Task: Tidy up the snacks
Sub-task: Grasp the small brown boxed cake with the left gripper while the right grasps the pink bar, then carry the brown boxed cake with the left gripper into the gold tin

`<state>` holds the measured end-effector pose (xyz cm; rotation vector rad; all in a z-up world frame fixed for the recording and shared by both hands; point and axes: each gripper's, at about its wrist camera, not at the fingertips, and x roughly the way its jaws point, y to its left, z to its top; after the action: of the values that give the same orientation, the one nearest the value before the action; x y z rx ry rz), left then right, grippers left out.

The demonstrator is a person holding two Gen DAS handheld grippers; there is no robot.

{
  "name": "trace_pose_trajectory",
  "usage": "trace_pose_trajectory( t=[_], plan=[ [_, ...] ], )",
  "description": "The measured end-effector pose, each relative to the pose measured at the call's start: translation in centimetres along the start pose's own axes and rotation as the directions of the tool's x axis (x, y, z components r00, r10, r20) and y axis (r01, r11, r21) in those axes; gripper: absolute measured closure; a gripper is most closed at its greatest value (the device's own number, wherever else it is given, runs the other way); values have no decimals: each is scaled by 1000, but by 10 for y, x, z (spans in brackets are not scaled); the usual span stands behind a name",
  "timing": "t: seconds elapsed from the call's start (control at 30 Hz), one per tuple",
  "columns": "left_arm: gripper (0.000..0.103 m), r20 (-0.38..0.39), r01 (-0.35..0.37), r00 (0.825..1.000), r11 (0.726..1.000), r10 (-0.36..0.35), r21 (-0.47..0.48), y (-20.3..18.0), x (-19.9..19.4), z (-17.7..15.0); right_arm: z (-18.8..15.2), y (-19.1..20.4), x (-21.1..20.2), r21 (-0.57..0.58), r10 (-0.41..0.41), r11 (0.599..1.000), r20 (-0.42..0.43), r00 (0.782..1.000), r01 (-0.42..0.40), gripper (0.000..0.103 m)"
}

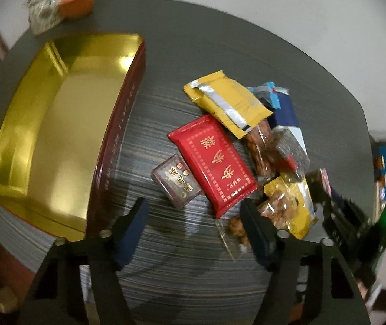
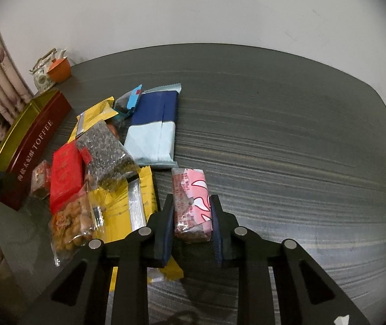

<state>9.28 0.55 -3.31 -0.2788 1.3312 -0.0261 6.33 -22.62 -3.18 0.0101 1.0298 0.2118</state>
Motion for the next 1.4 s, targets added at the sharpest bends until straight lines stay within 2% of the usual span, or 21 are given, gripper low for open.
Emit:
trace_pose_trajectory(
  t=[0.1,0.4,0.57,0.8,1.27,1.4],
  plan=[
    [48,-24,4,1000,999,-6,-49,2,6,4,-2,-3,-2,11,7,1000,1,1000,-7,81],
    [53,-38,-11,999,989,6,-147,7,20,10,-4,-6,-3,24,21,1000,2,1000,-21,81],
    [55,-40,-38,999,987,32,-158,10,29,9,-7,-7,-6,27,21,999,-1,1000,-21,81],
    [64,-22,-72,997,981,69,-179,8,37,10,-9,-7,-9,37,21,999,-10,1000,-20,81],
    [65,-17,-103,995,981,101,-165,9,62,15,-10,-2,-10,27,15,1000,-15,1000,-15,81],
    [68,-11,-108,994,982,108,-153,6,60,14,-10,-2,-9,27,15,1000,-14,1000,-14,81]
  ],
)
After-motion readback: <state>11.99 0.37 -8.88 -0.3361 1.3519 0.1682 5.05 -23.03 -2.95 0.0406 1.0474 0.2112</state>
